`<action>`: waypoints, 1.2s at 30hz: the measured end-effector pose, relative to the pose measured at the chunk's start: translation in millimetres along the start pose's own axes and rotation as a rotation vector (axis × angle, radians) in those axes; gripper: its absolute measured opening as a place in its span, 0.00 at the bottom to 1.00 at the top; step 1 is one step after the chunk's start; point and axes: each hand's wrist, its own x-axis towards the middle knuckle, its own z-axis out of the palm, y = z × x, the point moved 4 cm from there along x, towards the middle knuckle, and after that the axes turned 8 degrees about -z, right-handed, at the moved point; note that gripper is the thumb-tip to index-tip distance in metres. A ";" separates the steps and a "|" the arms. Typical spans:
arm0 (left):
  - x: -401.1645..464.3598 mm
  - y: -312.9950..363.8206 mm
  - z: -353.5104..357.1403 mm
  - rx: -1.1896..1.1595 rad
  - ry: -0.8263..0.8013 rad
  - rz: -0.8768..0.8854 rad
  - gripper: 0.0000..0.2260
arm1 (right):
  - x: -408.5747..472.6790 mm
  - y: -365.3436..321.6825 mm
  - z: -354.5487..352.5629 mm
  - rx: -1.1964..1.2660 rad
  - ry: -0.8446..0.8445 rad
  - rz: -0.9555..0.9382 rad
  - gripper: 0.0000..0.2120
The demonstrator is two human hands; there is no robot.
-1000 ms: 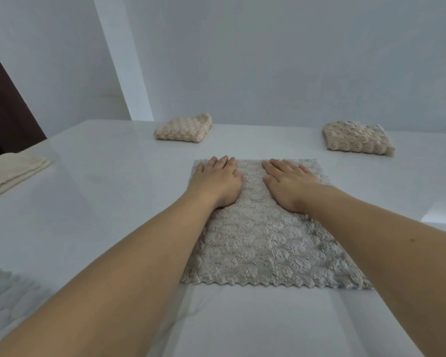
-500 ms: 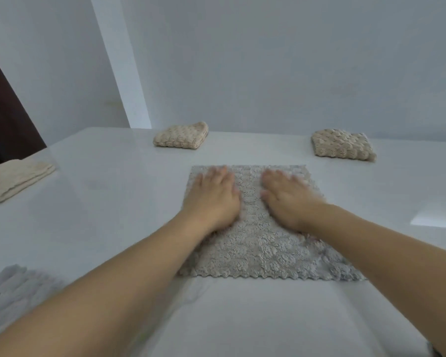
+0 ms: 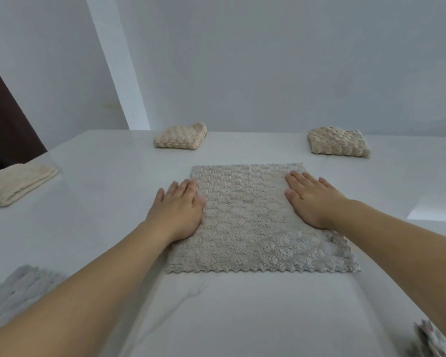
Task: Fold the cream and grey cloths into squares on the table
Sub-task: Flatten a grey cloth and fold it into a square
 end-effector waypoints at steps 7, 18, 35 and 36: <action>-53.0 52.7 -9.9 -0.023 0.109 0.170 0.27 | -35.1 -71.4 -7.4 0.001 0.072 -0.191 0.28; -96.7 8.4 -7.7 0.097 0.133 0.236 0.26 | -81.4 -32.1 -20.1 -0.296 -0.032 -0.051 0.28; -110.1 59.9 -26.6 -0.028 -0.217 0.312 0.07 | -104.8 -89.4 -37.1 -0.085 -0.342 -0.265 0.09; -108.5 59.1 -25.8 -0.086 -0.285 0.311 0.07 | -101.8 -85.0 -38.9 -0.016 -0.405 -0.214 0.07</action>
